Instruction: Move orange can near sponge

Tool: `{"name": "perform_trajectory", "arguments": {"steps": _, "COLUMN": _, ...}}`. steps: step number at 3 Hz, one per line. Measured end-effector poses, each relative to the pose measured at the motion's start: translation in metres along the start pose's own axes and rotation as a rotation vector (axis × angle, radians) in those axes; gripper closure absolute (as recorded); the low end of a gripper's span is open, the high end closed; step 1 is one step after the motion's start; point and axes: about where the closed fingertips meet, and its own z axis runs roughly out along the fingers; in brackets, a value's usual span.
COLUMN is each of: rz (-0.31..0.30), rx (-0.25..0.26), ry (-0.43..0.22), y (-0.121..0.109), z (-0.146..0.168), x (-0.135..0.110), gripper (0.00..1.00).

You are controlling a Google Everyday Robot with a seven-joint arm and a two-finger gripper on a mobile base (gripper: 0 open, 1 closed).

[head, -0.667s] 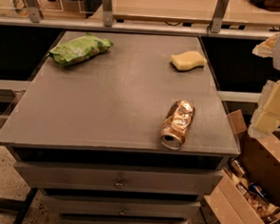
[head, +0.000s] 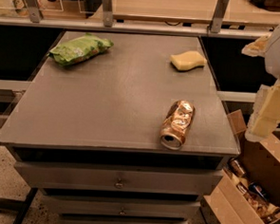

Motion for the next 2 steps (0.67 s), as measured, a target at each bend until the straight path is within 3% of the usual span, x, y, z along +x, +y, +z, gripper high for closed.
{"name": "perform_trajectory", "arguments": {"steps": 2, "rz": -0.395, "rx": 0.045, "ry": -0.058, "y": 0.011, "z": 0.063, "x": -0.034, "gripper": 0.0}}
